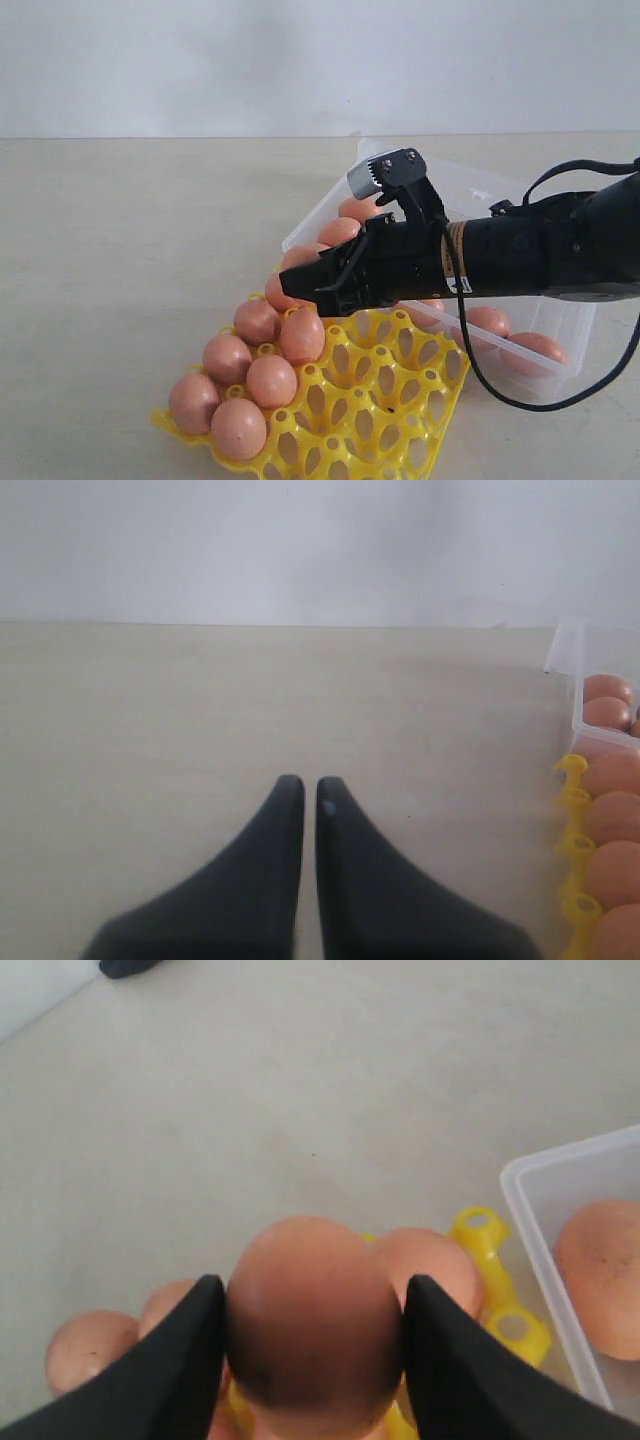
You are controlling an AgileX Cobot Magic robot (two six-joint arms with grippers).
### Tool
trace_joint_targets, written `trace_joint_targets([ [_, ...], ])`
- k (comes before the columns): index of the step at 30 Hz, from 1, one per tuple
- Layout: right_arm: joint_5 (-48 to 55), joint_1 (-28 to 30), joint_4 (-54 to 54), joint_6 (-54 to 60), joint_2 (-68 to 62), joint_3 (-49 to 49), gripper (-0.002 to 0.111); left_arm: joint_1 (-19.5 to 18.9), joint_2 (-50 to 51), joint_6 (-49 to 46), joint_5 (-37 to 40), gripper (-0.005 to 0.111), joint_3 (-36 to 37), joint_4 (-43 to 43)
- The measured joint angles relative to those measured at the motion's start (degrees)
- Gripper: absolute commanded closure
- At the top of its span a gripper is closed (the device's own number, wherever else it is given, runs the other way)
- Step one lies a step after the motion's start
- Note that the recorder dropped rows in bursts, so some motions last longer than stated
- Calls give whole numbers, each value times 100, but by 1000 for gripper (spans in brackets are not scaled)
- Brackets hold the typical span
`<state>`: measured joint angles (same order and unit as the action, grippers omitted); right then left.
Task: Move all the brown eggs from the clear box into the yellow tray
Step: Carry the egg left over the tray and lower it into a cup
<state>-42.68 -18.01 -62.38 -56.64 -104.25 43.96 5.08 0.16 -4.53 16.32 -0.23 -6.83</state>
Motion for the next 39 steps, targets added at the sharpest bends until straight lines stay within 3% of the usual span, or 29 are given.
trace_joint_targets([
  [9, 246, 0, 1031, 937, -231, 0, 109, 0, 0, 0, 0, 102, 0, 0],
  [21, 401, 0, 1167, 1006, -459, 0, 107, 0, 0, 0, 0, 102, 0, 0],
  [31, 474, 0, 848, 1031, -459, 0, 69, 0, 0, 0, 0, 102, 0, 0],
  [39, 484, 0, 825, 1019, -459, 0, 57, 0, 0, 0, 0, 102, 0, 0],
])
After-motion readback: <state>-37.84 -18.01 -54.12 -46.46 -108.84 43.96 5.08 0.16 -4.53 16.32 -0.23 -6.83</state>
